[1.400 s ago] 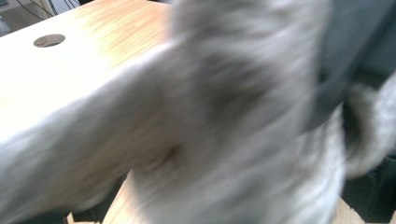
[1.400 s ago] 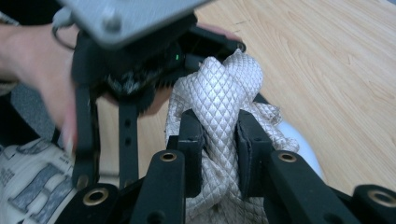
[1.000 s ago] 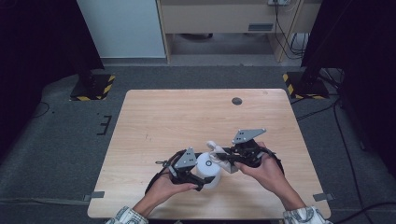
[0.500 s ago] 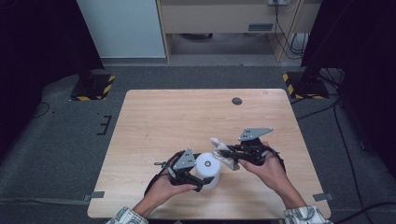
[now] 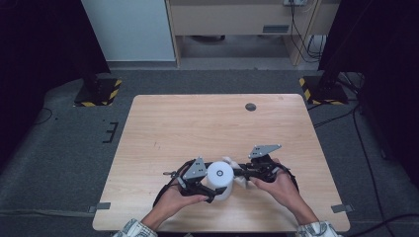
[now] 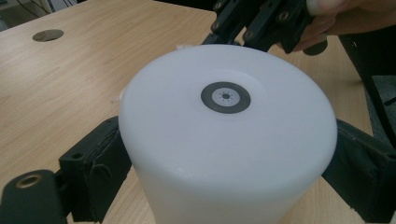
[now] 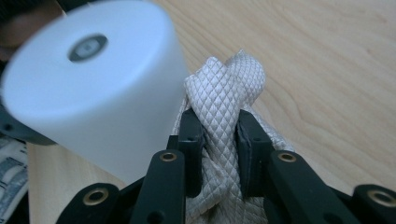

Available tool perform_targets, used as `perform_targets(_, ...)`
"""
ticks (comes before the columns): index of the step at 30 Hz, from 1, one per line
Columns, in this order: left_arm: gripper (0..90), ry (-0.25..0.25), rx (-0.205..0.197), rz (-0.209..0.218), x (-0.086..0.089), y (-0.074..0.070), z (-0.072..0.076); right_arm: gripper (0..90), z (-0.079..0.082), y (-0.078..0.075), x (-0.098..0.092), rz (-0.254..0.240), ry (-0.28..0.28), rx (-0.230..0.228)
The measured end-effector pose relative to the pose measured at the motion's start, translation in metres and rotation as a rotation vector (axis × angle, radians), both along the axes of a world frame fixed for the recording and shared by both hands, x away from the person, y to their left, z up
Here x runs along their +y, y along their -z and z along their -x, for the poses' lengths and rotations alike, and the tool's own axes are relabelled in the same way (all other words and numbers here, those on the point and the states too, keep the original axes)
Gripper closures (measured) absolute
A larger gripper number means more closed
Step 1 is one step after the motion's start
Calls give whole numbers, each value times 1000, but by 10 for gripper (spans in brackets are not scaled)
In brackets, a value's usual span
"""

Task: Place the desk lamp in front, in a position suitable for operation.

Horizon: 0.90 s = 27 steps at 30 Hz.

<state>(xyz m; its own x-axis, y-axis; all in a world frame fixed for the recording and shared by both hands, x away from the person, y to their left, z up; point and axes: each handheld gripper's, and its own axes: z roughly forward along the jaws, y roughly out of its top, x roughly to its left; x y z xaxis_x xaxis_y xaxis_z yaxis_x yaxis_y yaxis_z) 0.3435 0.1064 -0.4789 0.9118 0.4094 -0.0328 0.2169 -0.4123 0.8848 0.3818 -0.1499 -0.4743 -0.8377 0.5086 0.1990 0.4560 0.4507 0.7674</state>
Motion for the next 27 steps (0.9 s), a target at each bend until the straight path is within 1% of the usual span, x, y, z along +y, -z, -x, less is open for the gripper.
perform_targets(3,79,0,0,0,0,0,0,749,-1,7,2,17,5,11)
perform_targets(6,78,-2,1,1,0,0,0,749,-2,10,3,20,7,22)
perform_targets(7,79,-2,1,1,0,1,0,748,-2,9,2,19,6,22)
perform_targets(9,78,-1,1,1,0,1,0,748,-1,3,2,4,10,5)
perform_targets(10,78,-1,1,1,0,1,0,748,-1,3,2,4,10,5)
perform_targets(11,78,-2,1,2,0,1,0,749,-1,-8,0,-33,14,-13)
perform_targets(13,78,-2,2,3,0,1,0,748,0,-16,-1,-58,12,-34)
perform_targets(14,78,-2,2,3,0,1,0,748,0,-16,-1,-58,12,-34)
perform_targets(15,78,-2,3,5,0,1,0,748,0,-20,-2,-68,8,-44)
perform_targets(17,78,-3,4,7,0,2,0,748,-1,-20,-1,-70,8,-43)
perform_targets(18,77,-3,5,8,0,2,0,749,-2,-17,-1,-70,6,-37)
perform_targets(19,77,-4,5,8,0,2,0,749,-3,-13,1,-61,8,-30)
perform_targets(20,77,-4,5,7,-1,2,0,749,-5,-5,4,-35,5,-17)
perform_targets(23,77,-4,5,7,-1,2,-1,749,-8,7,7,4,0,14)
perform_targets(24,77,-4,5,7,-1,2,-1,749,-8,7,7,4,0,14)
perform_targets(26,77,-4,4,7,-1,2,-1,749,-9,18,10,55,-10,22)
perform_targets(27,77,-4,4,7,-1,2,0,749,-8,20,10,59,-8,23)
